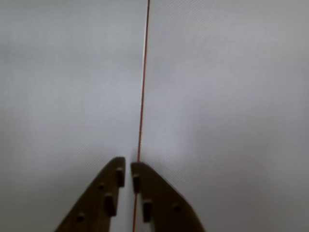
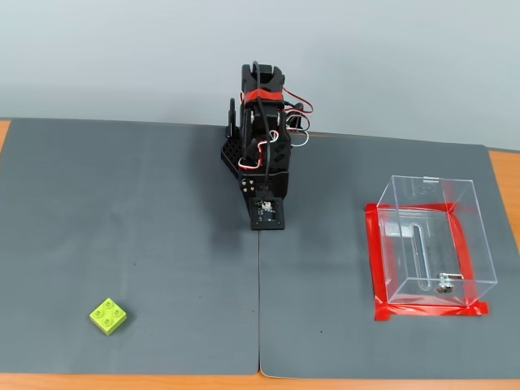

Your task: Pick the green lego block and place it into the transparent box

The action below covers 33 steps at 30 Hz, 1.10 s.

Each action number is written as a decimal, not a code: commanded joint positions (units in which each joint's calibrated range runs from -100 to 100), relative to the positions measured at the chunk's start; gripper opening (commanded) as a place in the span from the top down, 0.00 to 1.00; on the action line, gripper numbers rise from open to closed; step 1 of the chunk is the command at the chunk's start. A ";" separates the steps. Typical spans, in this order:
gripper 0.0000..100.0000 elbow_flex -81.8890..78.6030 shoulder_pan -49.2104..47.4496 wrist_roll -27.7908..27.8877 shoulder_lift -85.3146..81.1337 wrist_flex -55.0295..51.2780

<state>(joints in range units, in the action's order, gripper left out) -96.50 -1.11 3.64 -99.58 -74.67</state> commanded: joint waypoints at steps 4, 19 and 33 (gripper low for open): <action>0.98 4.19 -0.50 0.19 0.34 0.02; 0.98 14.14 0.10 0.14 10.94 1.58; 0.98 33.95 10.62 -0.28 42.22 16.43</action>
<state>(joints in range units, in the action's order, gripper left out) -70.36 5.97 3.64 -64.15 -60.71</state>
